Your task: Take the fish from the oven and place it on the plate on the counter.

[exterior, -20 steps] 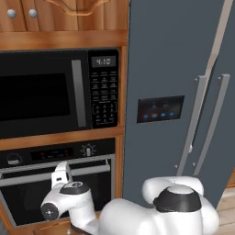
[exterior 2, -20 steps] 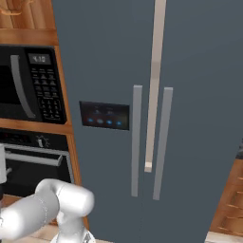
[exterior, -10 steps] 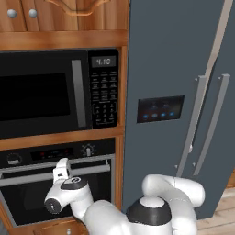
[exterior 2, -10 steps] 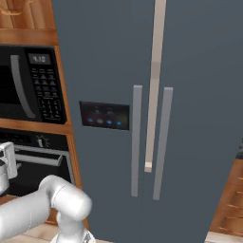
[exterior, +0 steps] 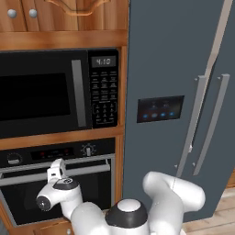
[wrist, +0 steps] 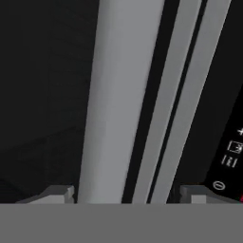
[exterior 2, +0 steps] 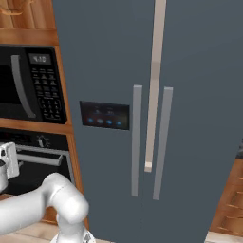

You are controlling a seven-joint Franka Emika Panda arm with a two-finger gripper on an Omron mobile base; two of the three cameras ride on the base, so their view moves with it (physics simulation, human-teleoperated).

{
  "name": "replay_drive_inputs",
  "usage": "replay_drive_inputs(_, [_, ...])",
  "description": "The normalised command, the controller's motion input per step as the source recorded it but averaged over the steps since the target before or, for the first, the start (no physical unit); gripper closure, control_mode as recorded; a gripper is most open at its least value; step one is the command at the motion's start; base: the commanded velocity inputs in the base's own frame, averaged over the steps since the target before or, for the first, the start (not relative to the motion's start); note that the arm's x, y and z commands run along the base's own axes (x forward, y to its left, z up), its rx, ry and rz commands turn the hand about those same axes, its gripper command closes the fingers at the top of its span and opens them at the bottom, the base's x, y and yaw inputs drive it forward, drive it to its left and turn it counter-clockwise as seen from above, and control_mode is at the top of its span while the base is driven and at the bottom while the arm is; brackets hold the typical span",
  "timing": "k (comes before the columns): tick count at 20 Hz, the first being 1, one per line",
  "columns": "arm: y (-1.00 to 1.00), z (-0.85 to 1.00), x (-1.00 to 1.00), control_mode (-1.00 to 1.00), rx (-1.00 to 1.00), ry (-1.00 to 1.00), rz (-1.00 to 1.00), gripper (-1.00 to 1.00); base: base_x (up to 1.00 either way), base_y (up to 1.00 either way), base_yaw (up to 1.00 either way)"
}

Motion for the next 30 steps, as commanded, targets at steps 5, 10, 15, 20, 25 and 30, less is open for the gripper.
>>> replay_drive_inputs(5, [0.41,-0.46,0.06,-1.0,0.0,0.0,0.0,-1.0,0.0,0.0,0.0])
replay_drive_inputs(10, [0.28,-0.34,0.02,-1.0,0.0,0.0,0.0,-1.0,0.0,0.0,0.0])
replay_drive_inputs(15, [0.03,-0.02,0.03,-1.0,0.0,-0.08,0.0,-1.0,0.0,0.0,0.0])
replay_drive_inputs(20, [0.0,-0.03,0.25,-1.0,0.0,-0.03,0.0,-1.0,0.0,0.0,0.0])
replay_drive_inputs(25, [-0.02,0.0,0.36,-1.0,0.0,0.0,0.0,-1.0,0.0,0.0,0.0])
replay_drive_inputs(30, [-0.08,0.13,0.03,-1.0,0.0,-0.06,0.01,-1.0,0.0,0.0,0.0])
